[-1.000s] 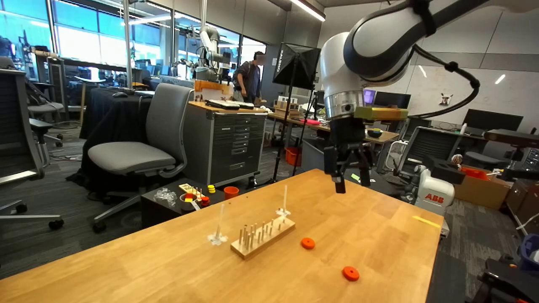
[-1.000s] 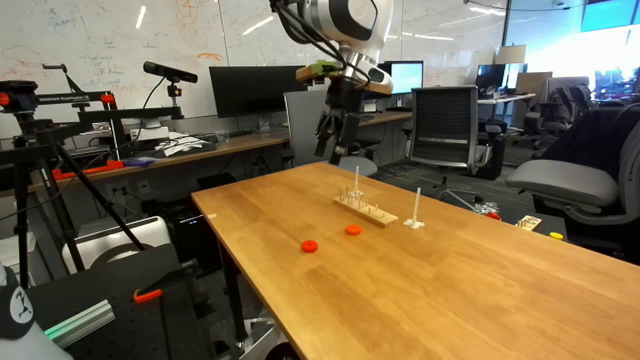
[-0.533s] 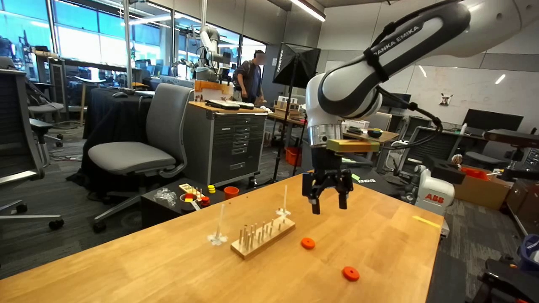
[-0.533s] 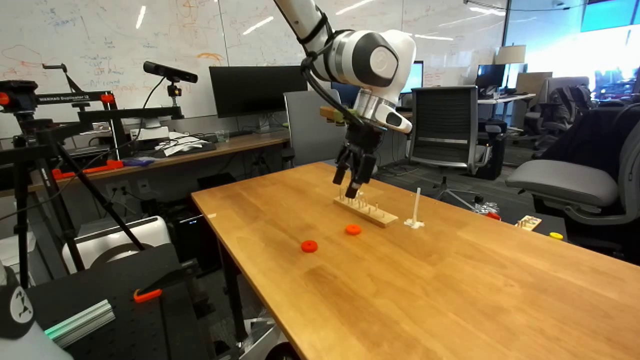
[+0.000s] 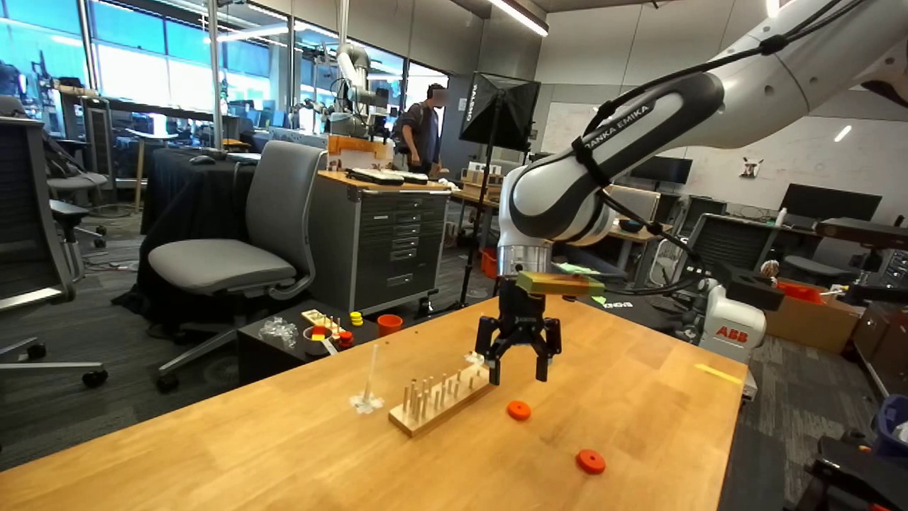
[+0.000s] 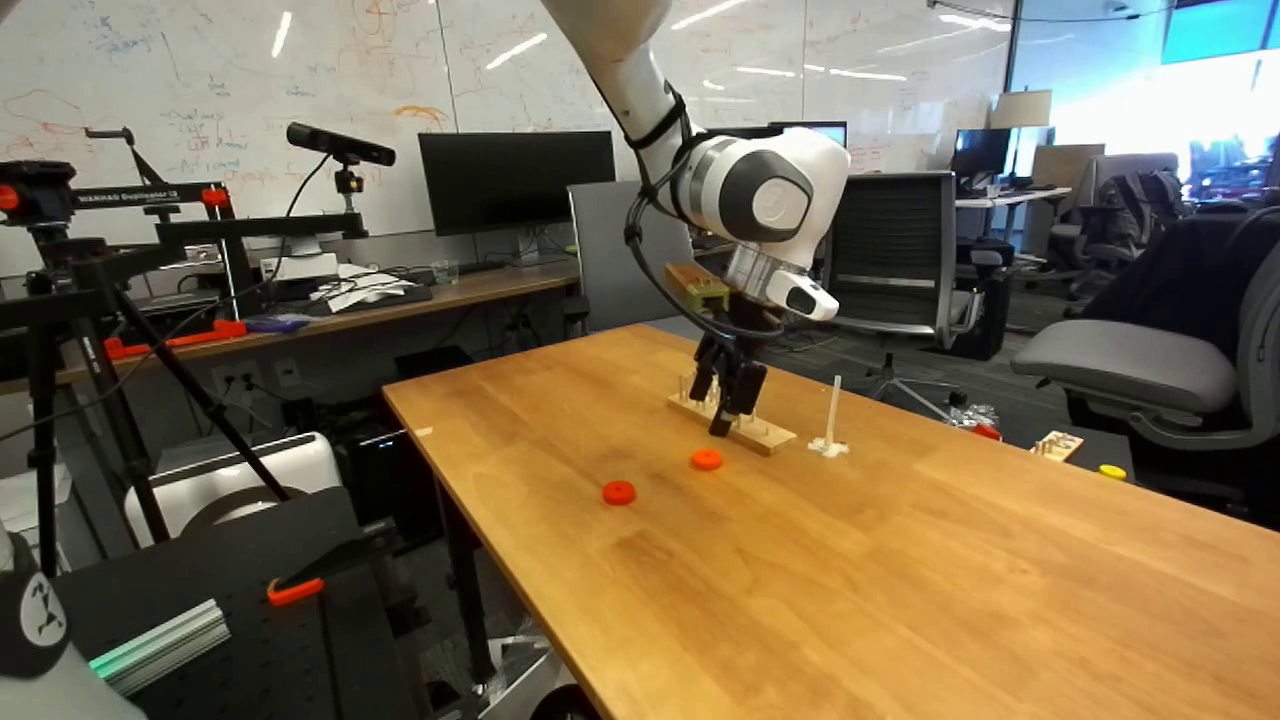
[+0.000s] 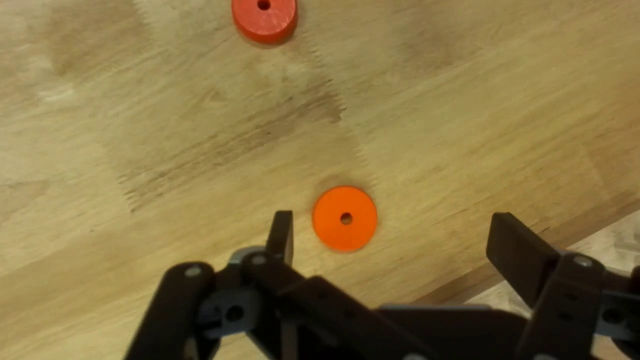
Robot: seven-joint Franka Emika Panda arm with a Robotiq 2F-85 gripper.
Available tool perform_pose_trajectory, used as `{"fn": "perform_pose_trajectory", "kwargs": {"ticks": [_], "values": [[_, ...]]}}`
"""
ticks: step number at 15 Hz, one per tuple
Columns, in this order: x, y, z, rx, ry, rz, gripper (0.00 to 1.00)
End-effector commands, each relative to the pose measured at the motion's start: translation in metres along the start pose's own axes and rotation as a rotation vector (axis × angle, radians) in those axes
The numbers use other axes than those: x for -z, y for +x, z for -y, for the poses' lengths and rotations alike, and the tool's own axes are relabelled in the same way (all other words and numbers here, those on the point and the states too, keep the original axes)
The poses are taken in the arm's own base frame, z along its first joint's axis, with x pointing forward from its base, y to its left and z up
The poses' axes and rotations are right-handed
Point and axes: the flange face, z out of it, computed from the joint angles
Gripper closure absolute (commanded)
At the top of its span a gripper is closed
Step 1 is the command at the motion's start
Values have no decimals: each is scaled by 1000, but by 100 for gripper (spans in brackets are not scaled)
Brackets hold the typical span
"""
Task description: Take the orange object farthest away from you and put it on the wooden board
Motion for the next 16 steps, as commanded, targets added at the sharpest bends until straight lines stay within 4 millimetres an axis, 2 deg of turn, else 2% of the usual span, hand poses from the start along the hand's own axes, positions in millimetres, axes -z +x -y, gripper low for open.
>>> {"fn": "perform_pose_trajectory", "kwargs": {"ticks": [1,10,16], "values": [[-5,18,5,-8,37,-3,0],[-32,28,3,-19,31,65,0],[-36,30,-4,-47,48,119,0]]}}
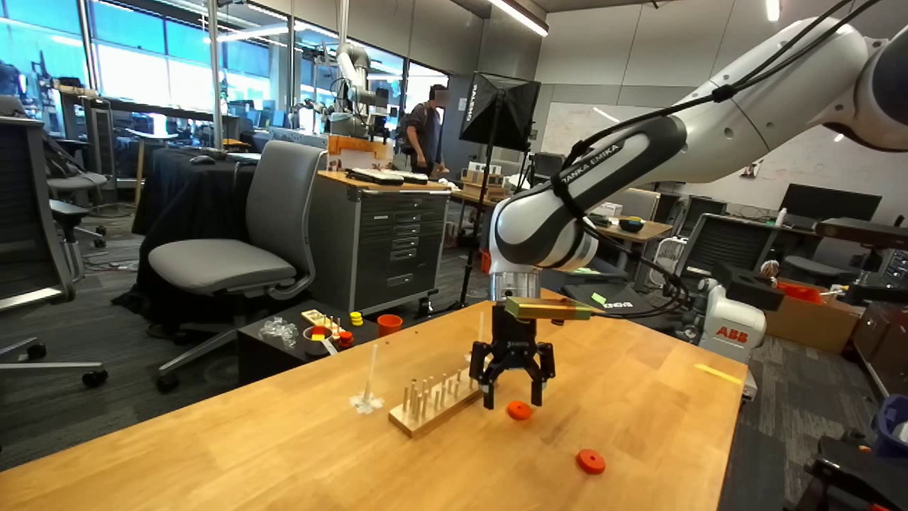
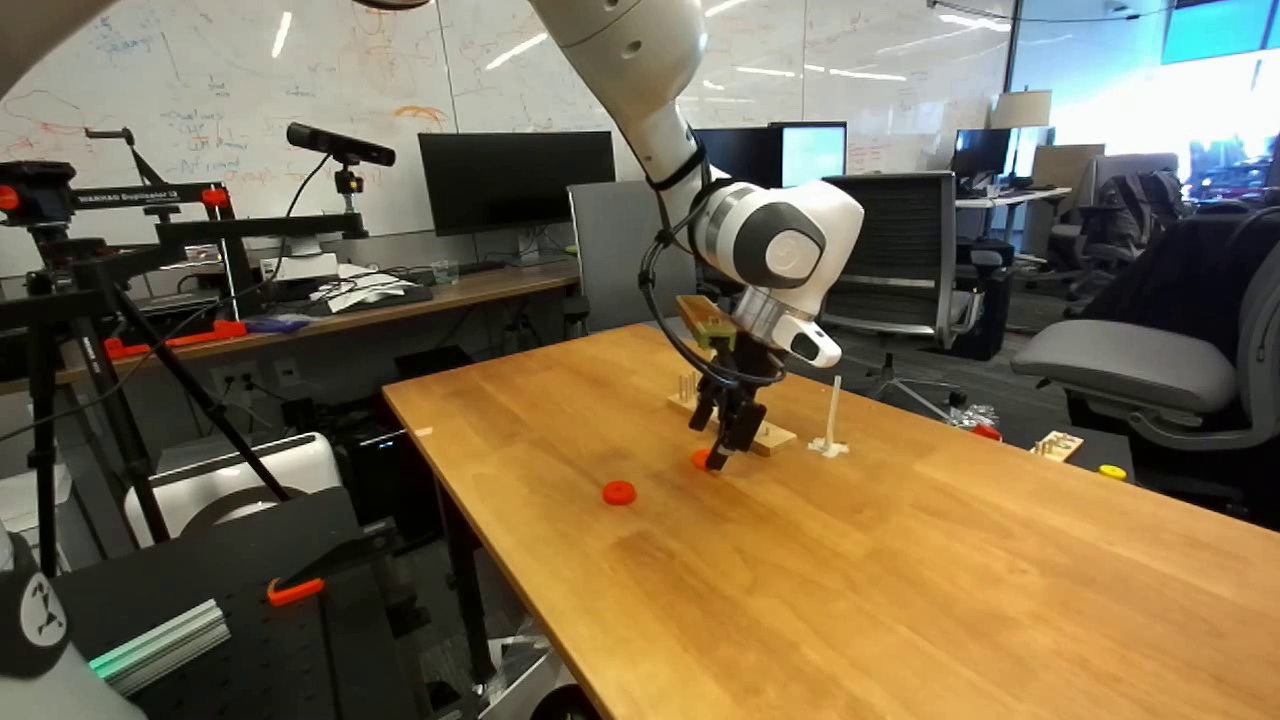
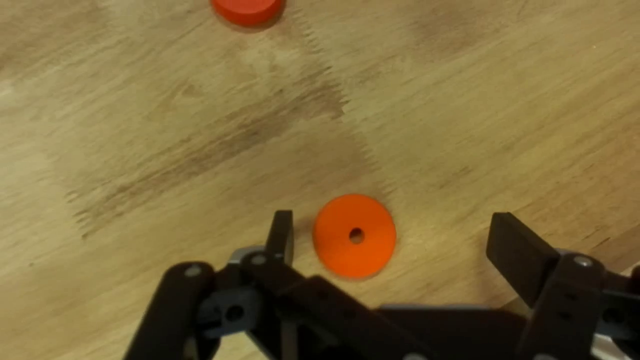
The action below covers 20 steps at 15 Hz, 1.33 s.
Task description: Take the orange object farthest away from you and put it on the wooden board
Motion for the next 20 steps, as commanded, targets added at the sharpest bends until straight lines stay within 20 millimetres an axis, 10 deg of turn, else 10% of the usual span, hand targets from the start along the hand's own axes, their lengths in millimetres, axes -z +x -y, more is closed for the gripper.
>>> {"fn": "perform_pose_trajectory", "kwargs": {"ticks": [1,13,14,20], "values": [[8,5,-1,-13,39,41,0],[12,-17,-63,-77,-374,-13,0],[1,4,-52,-64,-283,8,0],[4,-9,-61,-64,-346,0,0]]}}
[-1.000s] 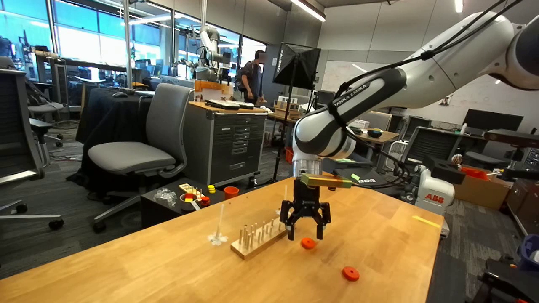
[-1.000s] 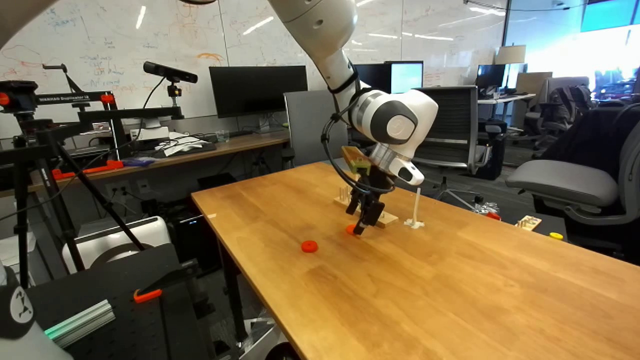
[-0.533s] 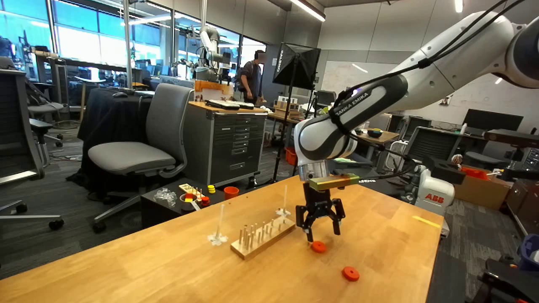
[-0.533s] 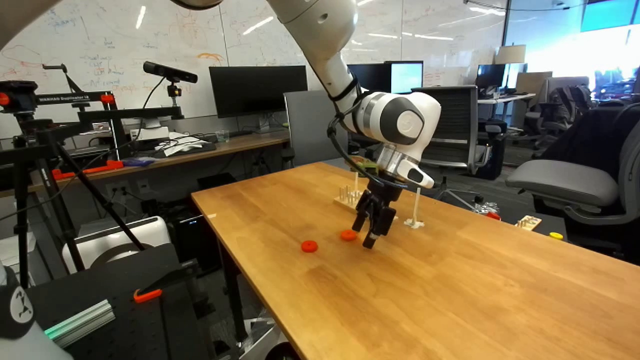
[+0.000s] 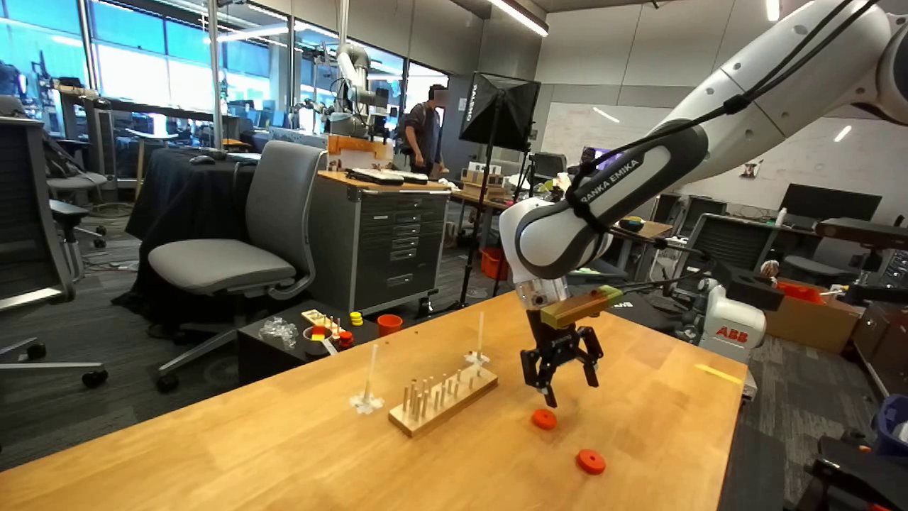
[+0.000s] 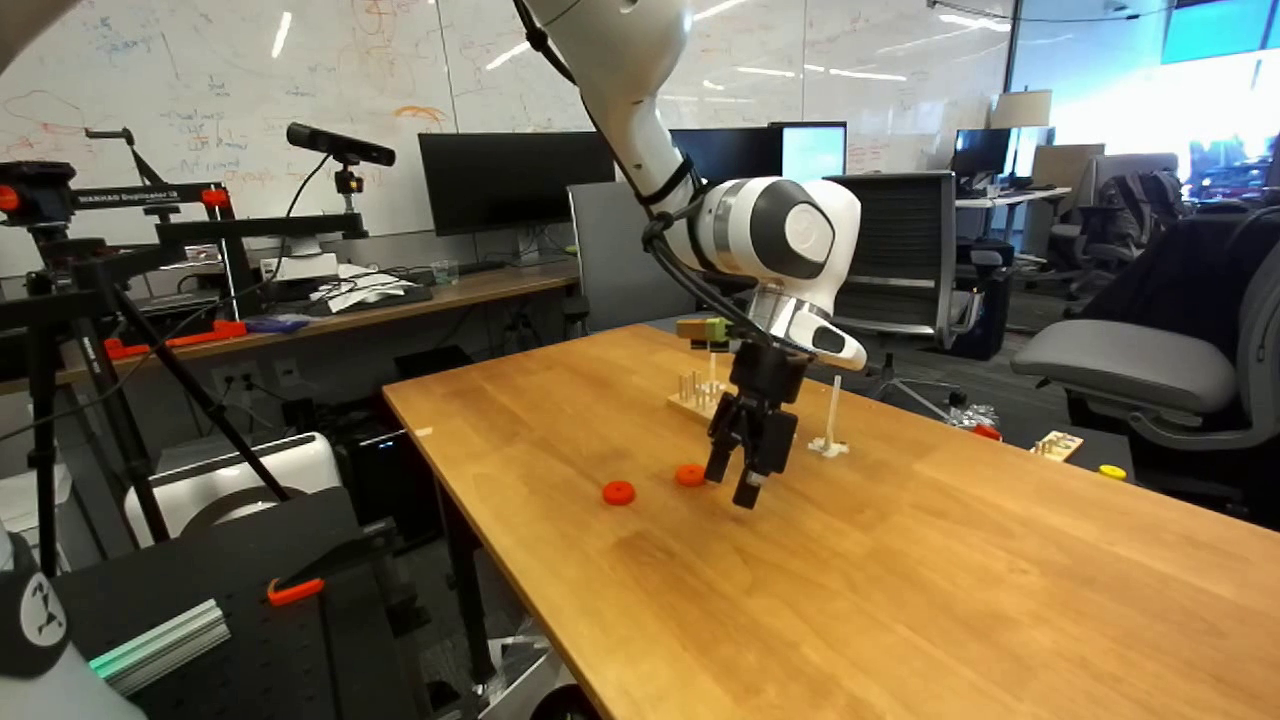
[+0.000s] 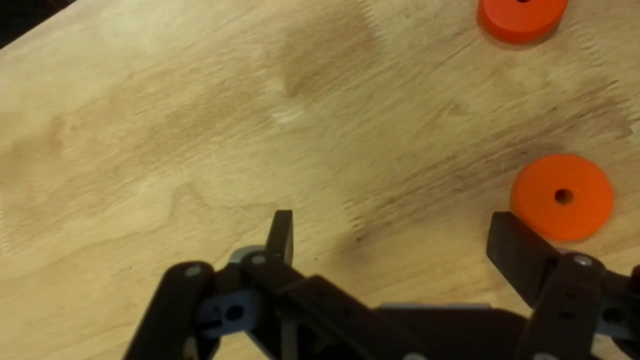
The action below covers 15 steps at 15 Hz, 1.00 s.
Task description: Take the orange object farthest away from you and put it on the wooden board
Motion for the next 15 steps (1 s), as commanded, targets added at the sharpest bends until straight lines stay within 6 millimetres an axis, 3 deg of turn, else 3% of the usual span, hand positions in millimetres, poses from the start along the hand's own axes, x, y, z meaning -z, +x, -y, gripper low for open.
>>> {"fn": "perform_pose_trajectory", "kwargs": {"ticks": [1,7,11,15], "values": [[0,0,0,0,0,1,0],[3,-2,0,24,-45,-51,0],[18,-19,-6,124,-158,-231,0],[23,-43,-12,262,-321,-301,0]]}}
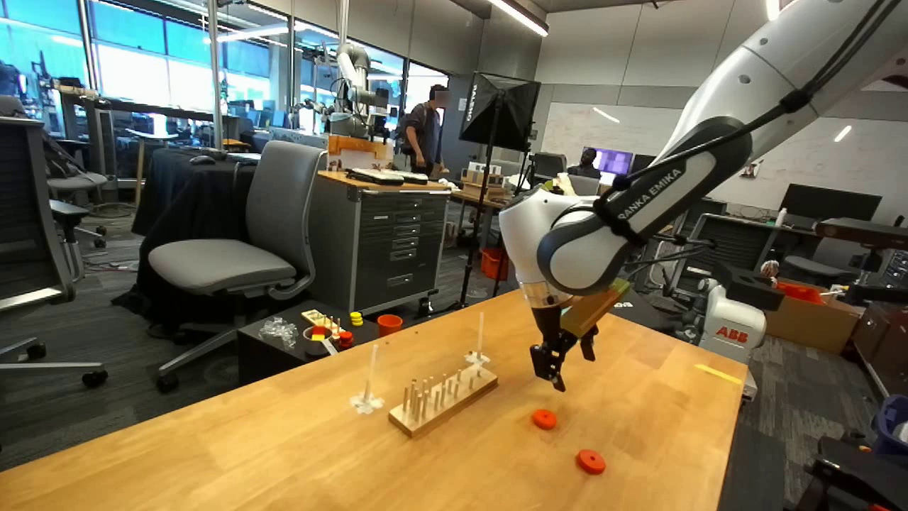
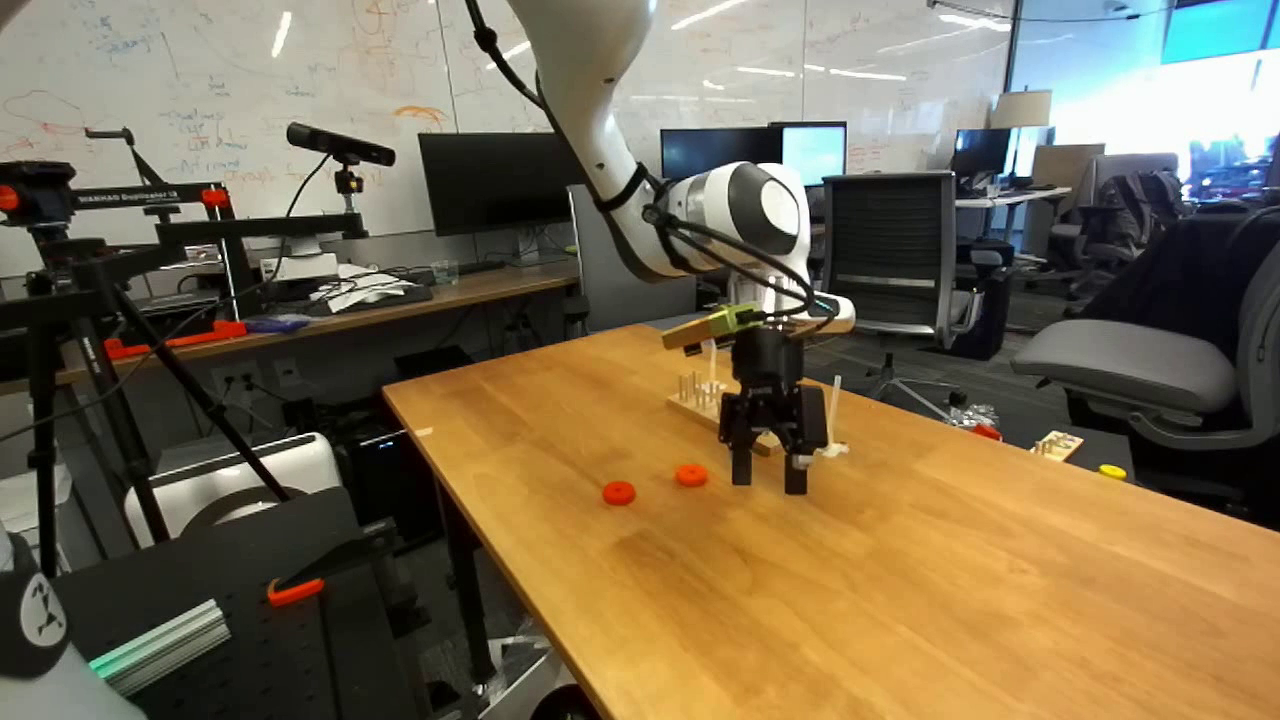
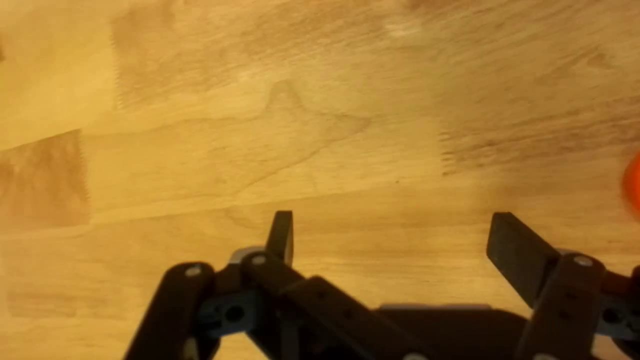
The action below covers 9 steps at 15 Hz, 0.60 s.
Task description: Take the orange object farthest away from you and put it on the wooden board
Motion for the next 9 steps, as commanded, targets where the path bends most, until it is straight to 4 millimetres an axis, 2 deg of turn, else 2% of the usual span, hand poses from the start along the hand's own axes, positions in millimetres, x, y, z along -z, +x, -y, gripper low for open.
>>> {"fn": "perform_pose_trajectory", "kwargs": {"ticks": [1,6,8,9], "values": [[16,-31,-7,139,-123,-69,0],[31,-58,-8,334,-294,-147,0],[37,-67,0,404,-349,-204,0],[41,-71,9,400,-309,-257,0]]}}
